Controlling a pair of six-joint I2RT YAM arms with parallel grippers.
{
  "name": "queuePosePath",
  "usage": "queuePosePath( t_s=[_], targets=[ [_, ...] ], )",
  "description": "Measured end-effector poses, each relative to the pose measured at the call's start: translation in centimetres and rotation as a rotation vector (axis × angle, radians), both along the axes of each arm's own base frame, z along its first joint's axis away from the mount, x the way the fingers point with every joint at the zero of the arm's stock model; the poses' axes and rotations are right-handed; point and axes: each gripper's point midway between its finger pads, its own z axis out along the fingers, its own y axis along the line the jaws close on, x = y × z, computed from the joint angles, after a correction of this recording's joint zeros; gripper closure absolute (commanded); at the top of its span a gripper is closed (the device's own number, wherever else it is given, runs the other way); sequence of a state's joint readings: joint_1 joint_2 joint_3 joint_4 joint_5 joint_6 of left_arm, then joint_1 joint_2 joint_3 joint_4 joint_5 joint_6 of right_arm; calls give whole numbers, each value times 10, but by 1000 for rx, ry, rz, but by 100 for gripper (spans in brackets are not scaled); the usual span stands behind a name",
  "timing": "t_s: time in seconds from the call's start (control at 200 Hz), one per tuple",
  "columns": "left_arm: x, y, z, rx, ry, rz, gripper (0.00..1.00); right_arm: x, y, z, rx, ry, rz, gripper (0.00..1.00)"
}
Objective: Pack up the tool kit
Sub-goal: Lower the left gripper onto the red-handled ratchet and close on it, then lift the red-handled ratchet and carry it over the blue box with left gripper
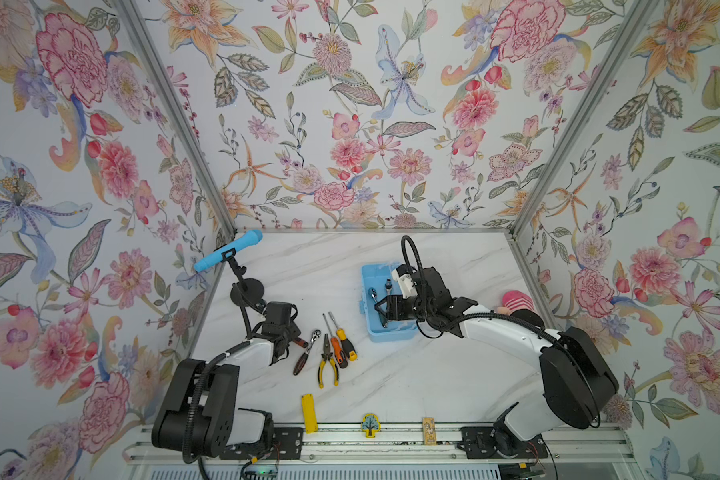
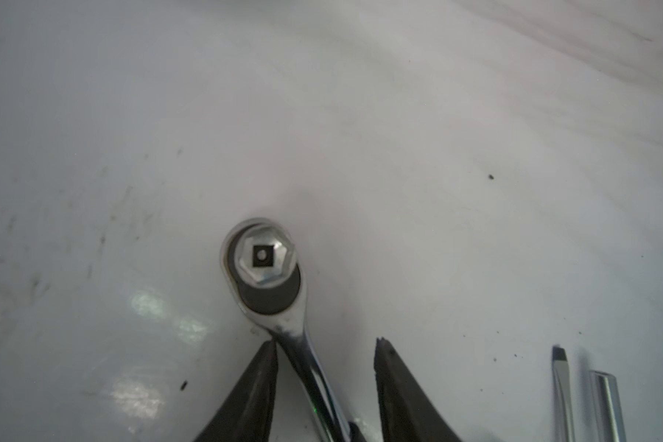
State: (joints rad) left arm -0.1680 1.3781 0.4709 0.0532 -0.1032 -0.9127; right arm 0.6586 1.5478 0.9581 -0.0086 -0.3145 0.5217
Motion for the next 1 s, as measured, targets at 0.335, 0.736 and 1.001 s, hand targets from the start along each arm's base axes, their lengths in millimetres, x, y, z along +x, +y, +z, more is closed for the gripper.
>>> queuePosePath(
  t_s=[0.335,0.736,1.001],
  targets=[
    [13,-10,-1,-8,1,-64,70,-2,-1,2,18,11,2,38],
    [17,-6,-5,123,108,-182,79,5,-8,3,32,23,-22,38],
    [16,-7,-5,150,115,-214,85,4,-7,3,39,31,-18,38]
  ],
)
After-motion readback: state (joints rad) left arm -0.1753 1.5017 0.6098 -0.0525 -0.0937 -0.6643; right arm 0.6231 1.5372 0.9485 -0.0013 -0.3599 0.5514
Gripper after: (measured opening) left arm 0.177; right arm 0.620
